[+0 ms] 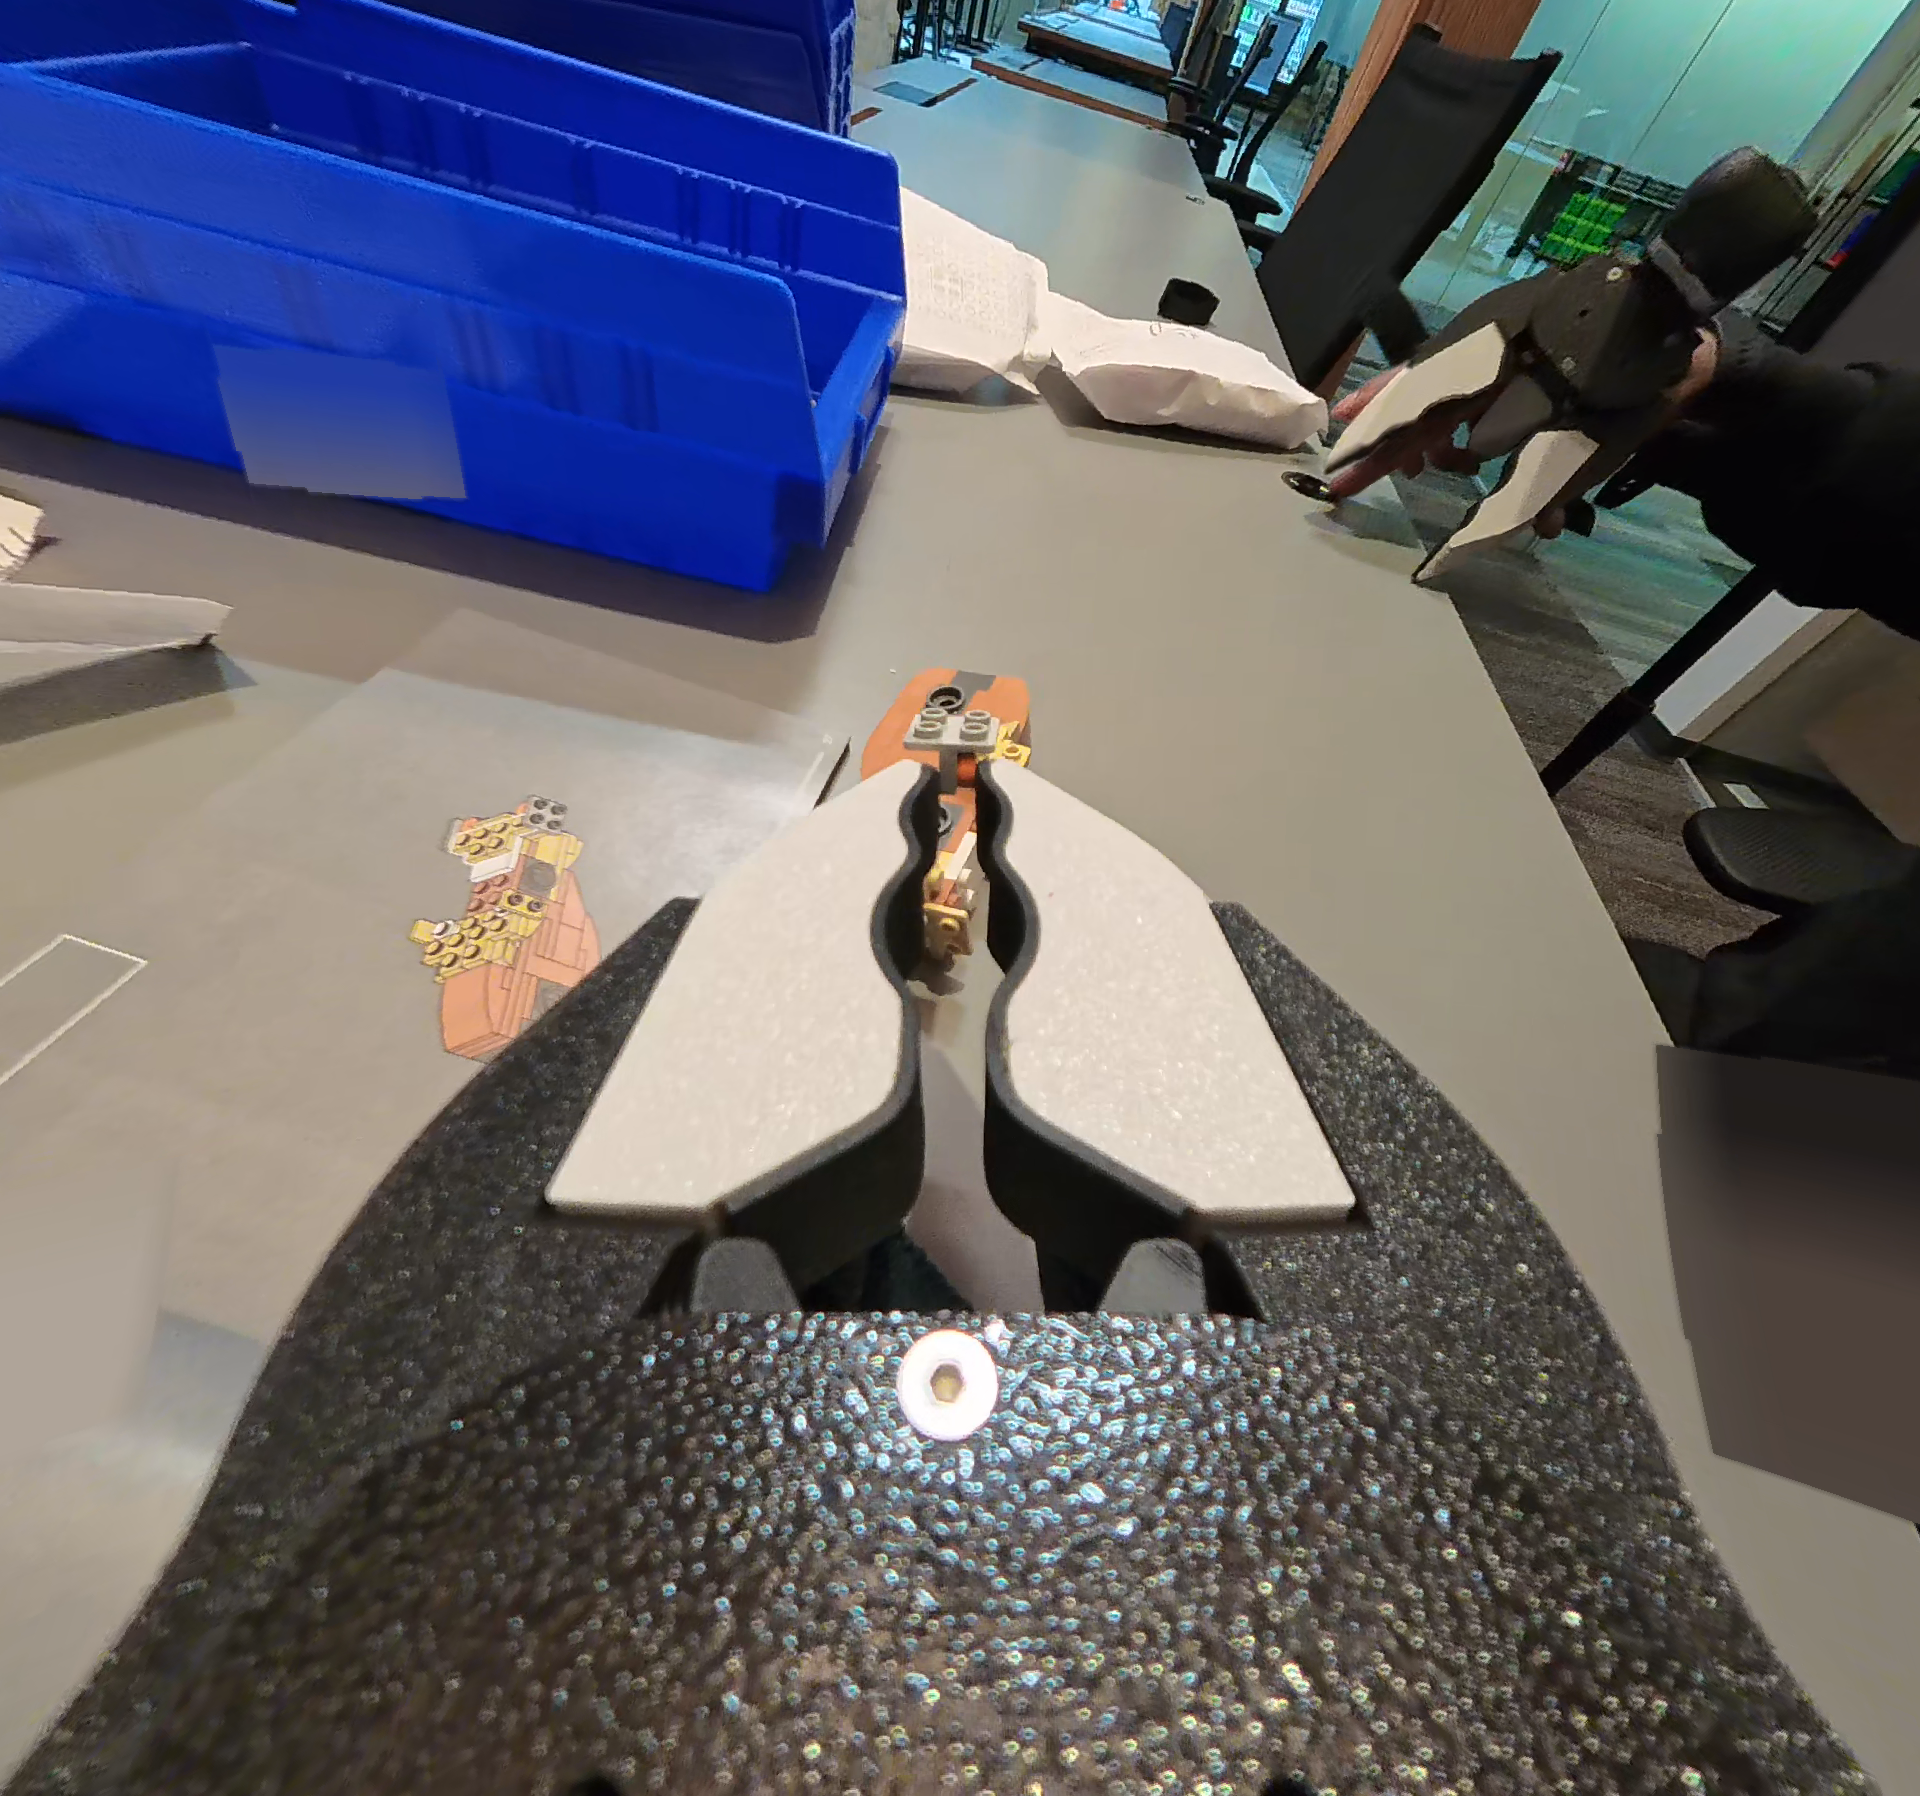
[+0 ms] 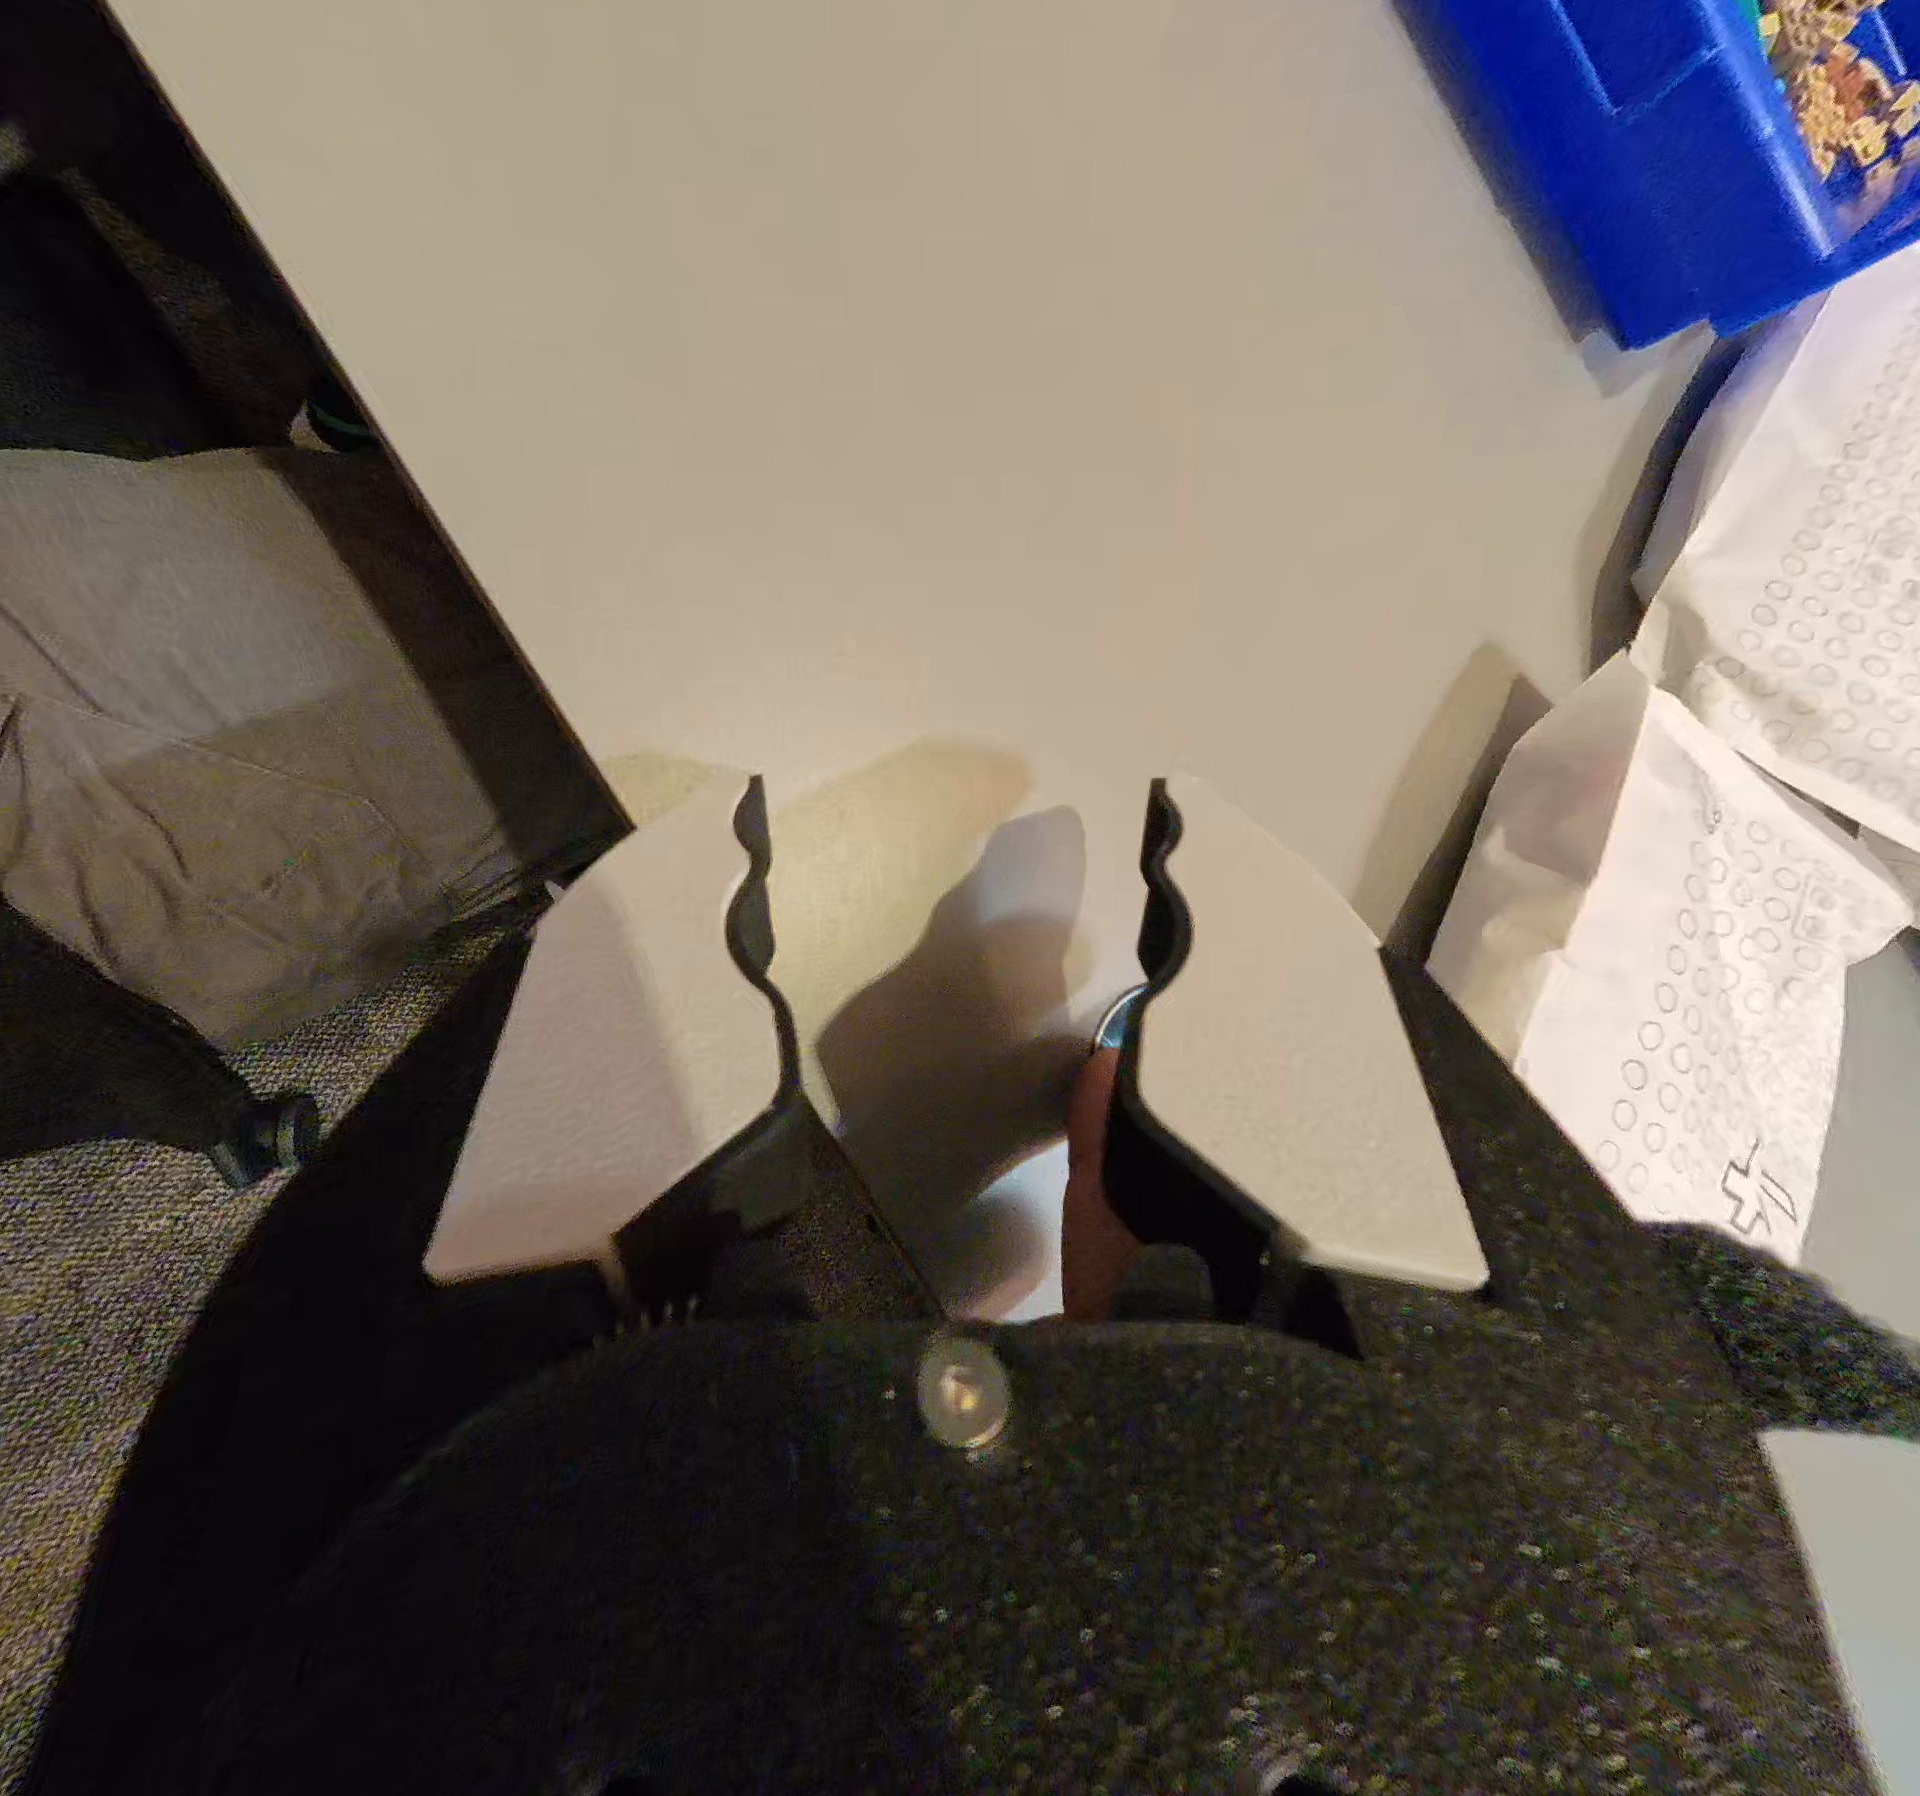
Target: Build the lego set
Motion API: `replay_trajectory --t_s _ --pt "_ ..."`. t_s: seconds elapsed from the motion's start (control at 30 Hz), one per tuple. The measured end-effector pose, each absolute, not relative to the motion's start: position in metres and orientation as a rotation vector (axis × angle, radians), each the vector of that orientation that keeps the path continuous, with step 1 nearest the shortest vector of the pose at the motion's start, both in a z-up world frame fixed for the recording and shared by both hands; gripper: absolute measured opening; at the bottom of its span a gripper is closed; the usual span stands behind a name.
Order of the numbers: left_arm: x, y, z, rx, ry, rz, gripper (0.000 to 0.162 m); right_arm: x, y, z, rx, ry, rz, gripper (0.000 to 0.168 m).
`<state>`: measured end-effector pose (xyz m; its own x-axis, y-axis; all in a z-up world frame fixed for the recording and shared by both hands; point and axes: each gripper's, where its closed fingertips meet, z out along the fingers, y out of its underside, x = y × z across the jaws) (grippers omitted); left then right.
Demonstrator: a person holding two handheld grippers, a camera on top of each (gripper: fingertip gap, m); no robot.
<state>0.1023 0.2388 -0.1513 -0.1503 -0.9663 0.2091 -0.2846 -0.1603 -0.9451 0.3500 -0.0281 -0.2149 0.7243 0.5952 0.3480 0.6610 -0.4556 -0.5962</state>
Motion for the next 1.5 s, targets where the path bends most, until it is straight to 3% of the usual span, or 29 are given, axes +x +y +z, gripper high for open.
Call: replay_trajectory --t_s 0.43,1.5 --pt "0.100 0.238 -0.149 -1.452 1.461 -1.357 0.006 0.351 -0.027 -0.221 -2.317 -0.887 0.017 0.066" --pt "0.096 0.226 -0.145 -1.505 1.536 -1.315 0.006 0.337 -0.027 -0.201 -2.208 -1.000 -0.126 0.066"
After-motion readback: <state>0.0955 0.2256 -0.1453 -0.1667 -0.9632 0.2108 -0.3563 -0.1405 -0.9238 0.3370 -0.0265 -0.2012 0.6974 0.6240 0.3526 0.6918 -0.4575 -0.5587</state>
